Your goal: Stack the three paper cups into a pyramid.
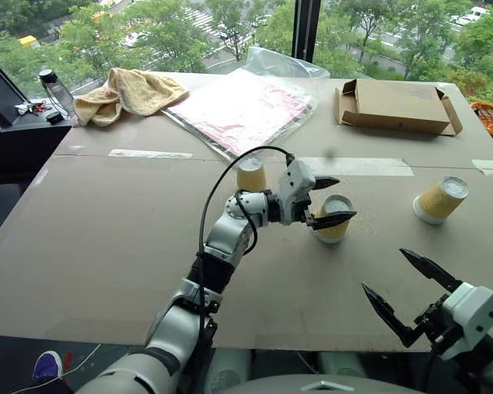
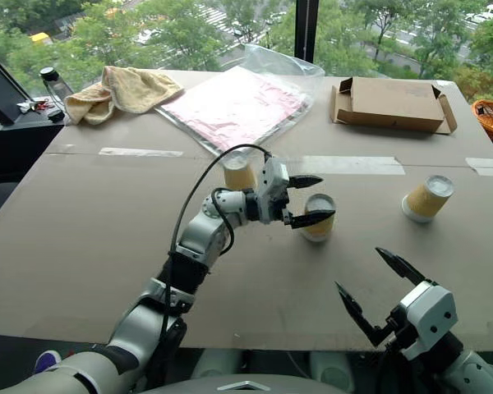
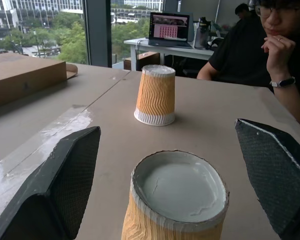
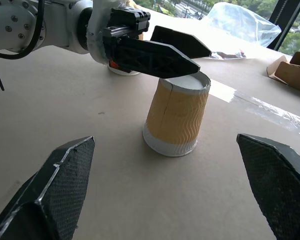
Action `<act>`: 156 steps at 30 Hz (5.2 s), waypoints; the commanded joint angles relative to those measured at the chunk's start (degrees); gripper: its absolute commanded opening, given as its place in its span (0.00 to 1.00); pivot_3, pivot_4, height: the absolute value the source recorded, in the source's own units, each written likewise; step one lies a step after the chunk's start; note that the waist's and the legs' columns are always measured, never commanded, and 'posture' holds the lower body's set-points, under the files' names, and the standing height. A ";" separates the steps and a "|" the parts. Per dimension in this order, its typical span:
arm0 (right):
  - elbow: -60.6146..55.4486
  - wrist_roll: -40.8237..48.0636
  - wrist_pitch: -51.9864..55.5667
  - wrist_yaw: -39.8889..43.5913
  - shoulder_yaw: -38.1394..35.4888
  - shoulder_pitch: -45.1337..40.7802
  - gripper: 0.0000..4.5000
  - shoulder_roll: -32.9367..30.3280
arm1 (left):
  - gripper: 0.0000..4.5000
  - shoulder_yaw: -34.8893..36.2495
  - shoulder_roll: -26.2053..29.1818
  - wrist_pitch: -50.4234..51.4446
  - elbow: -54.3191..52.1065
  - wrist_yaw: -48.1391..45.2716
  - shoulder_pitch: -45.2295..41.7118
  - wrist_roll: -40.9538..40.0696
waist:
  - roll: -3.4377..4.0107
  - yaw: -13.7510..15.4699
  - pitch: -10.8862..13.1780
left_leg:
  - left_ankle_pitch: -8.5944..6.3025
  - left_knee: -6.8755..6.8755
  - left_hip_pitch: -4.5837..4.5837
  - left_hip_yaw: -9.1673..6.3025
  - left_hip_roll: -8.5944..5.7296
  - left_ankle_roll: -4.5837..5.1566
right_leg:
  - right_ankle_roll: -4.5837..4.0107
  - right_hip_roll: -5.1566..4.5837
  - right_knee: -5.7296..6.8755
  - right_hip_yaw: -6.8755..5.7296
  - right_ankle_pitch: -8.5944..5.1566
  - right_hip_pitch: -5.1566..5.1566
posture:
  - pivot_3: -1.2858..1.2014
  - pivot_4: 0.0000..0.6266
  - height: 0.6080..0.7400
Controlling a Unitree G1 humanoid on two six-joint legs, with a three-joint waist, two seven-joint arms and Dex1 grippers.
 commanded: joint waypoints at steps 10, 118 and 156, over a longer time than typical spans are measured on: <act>4.15 9.27 4.01 4.44 -2.29 -11.11 1.00 -4.66 | 0.98 16.83 15.74 7.23 -20.27 4.74 27.07 -8.26 | 0.08 0.76 0.01 | 0.00 0.03 0.04 -0.04 -0.01 0.00 | -0.16 -0.06 0.04 -0.07 -0.08 0.05 | 0.52 0.24 1.00; 37.16 4.81 37.46 -22.55 -15.61 -52.06 0.50 -6.80 | 1.00 12.85 25.43 21.21 -38.03 -5.95 16.42 -28.07 | 0.27 -0.10 0.16 | 0.00 0.04 0.00 0.05 -0.02 0.01 | 0.01 0.02 0.10 0.05 0.03 0.01 | 0.52 0.24 1.00; 7.49 32.04 66.24 -11.57 4.84 -73.12 0.46 -15.75 | 1.00 33.44 29.20 10.33 -21.79 -17.02 35.54 -31.38 | 0.45 -0.04 0.46 | 0.00 -0.22 -0.07 0.00 0.03 0.01 | -0.14 -0.02 -0.10 -0.04 -0.04 -0.13 | 0.52 0.24 1.00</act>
